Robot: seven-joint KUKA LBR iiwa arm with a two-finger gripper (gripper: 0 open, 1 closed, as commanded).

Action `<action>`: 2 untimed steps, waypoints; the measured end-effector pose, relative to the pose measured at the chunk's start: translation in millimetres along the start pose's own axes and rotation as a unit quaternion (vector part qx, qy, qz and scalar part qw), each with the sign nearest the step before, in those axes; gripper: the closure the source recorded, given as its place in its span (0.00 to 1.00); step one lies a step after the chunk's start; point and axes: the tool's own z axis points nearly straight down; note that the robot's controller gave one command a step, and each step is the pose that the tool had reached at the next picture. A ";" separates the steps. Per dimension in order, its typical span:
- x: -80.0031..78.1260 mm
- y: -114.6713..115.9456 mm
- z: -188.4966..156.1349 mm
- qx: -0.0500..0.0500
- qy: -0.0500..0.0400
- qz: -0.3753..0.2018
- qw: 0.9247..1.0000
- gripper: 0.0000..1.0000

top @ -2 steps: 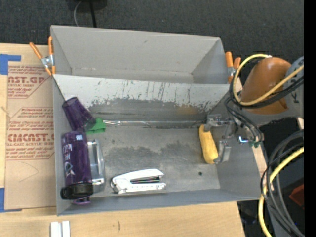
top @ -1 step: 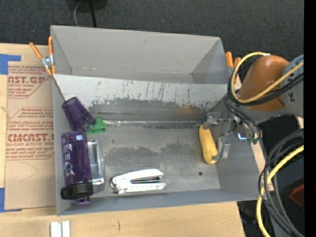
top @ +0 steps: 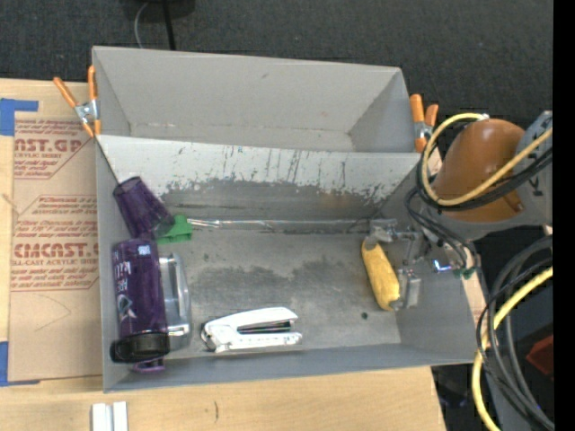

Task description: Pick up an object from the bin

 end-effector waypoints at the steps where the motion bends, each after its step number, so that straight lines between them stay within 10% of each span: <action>1: 13.0 10.1 21.3 0.000 0.000 -0.015 1.000 0.00; 2: 5.8 13.1 28.4 0.000 -0.001 0.011 1.000 1.00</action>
Offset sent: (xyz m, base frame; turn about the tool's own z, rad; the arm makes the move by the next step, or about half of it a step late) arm -0.0079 0.0109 -0.0283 0.0224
